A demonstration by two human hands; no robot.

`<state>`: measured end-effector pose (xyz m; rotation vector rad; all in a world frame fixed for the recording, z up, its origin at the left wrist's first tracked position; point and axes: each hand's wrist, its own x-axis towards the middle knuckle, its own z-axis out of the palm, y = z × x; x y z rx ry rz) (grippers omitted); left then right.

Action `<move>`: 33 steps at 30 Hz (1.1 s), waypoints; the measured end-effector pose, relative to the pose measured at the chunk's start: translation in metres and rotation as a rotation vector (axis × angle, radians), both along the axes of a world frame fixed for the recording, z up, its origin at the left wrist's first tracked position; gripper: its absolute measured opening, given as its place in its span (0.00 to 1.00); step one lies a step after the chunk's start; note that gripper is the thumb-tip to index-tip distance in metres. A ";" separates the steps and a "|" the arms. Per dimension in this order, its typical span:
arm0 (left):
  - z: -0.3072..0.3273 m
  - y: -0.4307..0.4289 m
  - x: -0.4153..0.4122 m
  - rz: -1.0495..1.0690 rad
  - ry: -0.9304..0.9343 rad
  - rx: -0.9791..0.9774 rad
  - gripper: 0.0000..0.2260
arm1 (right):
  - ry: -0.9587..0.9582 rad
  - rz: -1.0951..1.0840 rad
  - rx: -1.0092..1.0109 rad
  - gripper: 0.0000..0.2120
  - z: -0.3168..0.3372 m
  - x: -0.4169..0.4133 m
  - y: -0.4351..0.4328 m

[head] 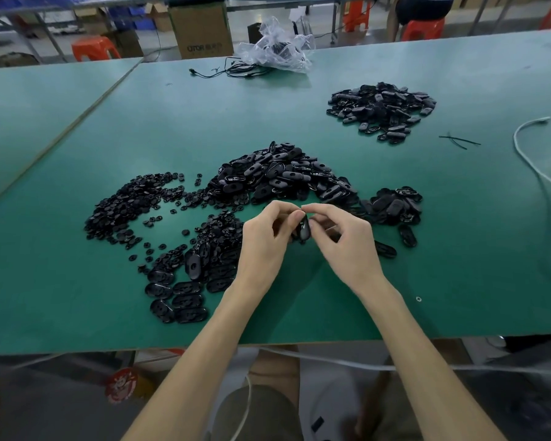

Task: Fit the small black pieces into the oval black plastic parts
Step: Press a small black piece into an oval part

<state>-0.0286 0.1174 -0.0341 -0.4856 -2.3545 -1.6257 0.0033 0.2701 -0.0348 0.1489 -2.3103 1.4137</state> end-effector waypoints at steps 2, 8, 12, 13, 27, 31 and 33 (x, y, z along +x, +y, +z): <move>0.000 -0.001 0.000 -0.002 0.002 0.003 0.03 | 0.010 -0.009 -0.005 0.13 0.000 0.001 0.000; 0.001 0.001 -0.001 0.073 0.040 -0.136 0.04 | -0.042 -0.031 -0.094 0.12 0.001 -0.001 0.000; -0.003 0.003 -0.003 0.255 0.054 -0.483 0.09 | -0.045 -0.144 -0.178 0.12 0.002 -0.002 0.005; -0.005 0.005 -0.003 0.264 0.029 -0.574 0.10 | -0.056 -0.153 -0.193 0.12 0.002 -0.002 0.005; -0.001 0.005 0.000 0.230 0.049 -0.475 0.03 | -0.090 -0.149 -0.270 0.07 0.000 -0.003 0.006; 0.000 0.002 0.000 0.185 -0.032 -0.318 0.05 | -0.079 -0.142 -0.293 0.08 0.001 -0.003 0.006; 0.000 0.002 0.000 0.159 -0.060 -0.274 0.05 | -0.077 -0.143 -0.304 0.07 0.000 -0.003 0.006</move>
